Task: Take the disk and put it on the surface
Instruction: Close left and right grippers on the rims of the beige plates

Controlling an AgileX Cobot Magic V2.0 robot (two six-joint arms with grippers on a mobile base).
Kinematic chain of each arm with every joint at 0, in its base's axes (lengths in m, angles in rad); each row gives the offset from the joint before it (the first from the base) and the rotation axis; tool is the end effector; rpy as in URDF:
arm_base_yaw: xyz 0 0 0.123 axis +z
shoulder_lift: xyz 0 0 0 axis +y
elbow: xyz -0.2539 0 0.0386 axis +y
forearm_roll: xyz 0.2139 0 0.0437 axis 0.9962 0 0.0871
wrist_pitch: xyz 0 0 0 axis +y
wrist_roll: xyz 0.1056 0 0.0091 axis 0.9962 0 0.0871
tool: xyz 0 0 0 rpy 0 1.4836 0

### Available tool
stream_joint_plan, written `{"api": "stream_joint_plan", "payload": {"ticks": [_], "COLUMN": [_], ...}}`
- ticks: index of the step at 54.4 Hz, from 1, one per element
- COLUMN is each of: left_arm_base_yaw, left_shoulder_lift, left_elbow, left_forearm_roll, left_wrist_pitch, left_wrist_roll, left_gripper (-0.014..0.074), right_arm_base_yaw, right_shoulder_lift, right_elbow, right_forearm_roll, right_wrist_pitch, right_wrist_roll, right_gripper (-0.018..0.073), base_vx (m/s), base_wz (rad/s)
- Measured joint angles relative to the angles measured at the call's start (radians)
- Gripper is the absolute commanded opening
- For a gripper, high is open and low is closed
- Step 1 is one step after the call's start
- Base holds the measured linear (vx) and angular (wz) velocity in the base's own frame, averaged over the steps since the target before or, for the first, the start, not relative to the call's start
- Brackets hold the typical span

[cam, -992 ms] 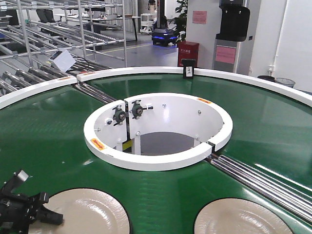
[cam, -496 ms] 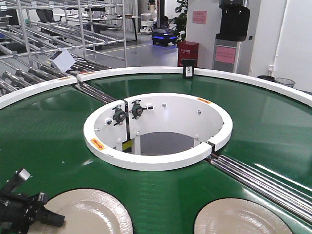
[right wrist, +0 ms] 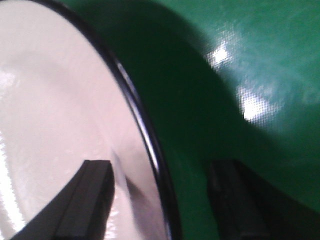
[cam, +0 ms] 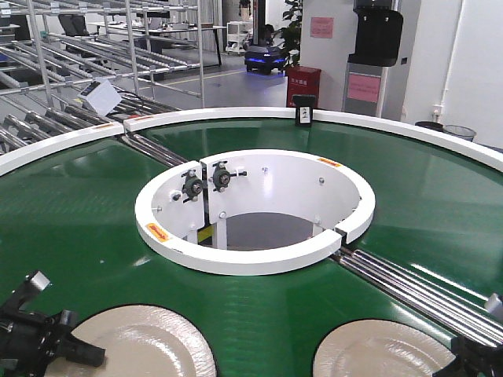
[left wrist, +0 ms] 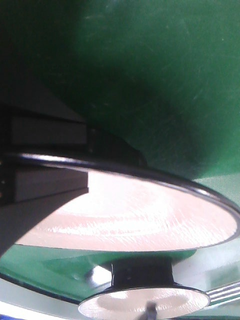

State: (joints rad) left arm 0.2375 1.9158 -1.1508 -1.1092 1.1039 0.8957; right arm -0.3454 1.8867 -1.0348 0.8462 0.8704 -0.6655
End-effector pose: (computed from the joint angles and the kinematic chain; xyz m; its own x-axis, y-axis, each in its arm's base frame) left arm 0.3284 -0.0077 0.1696 -0.9474 -0.1307 -0.2921 0.1426 0.6446 -0.7511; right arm 0.3041 -0.0449 0.1341 -0.9385 0.3062 -0.1597 0.1687 0.8101 0.5615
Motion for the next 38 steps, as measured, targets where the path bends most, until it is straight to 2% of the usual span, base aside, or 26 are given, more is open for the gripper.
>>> {"api": "stream_joint_plan", "payload": {"ticks": [7,13,19,30,34,38], "left_arm_base_yaw": [0.0,0.0,0.0,0.0,0.0,0.0], "left_shoulder_lift": [0.0,0.0,0.0,0.0,0.0,-0.001], "left_elbow": [0.0,0.0,0.0,0.0,0.0,0.0], "left_forearm_roll": [0.0,0.002,0.002,-0.009,-0.036,-0.081], "left_wrist_pitch": [0.001,0.011,0.021,0.03,0.035,0.035], "left_wrist_roll": [0.0,0.0,0.0,0.0,-0.004,-0.006], "left_gripper": [-0.0005,-0.0005,-0.0005,-0.0005,-0.0001,-0.0001], "right_arm_base_yaw": [0.024,0.054,0.058,0.058,0.063,0.072], "right_shoulder_lift": [0.009,0.016,0.017,0.011,-0.012,-0.043], "right_elbow": [-0.009,-0.012,-0.013,-0.013,-0.017,-0.031], "right_forearm_roll": [-0.003,0.016,0.086,0.152,0.167,0.139], "right_wrist_pitch": [-0.01,-0.014,0.016,0.059,0.072,0.074], "right_wrist_roll": [-0.015,-0.027,-0.021,-0.023,-0.03,-0.037], "right_gripper": [0.037,0.0183,-0.0006,-0.0012,-0.001,-0.0008], "base_vx": [0.0,0.0,0.0,0.0,0.0,0.0], "base_wz": [0.0,0.0,0.0,0.0,0.0,0.0]}}
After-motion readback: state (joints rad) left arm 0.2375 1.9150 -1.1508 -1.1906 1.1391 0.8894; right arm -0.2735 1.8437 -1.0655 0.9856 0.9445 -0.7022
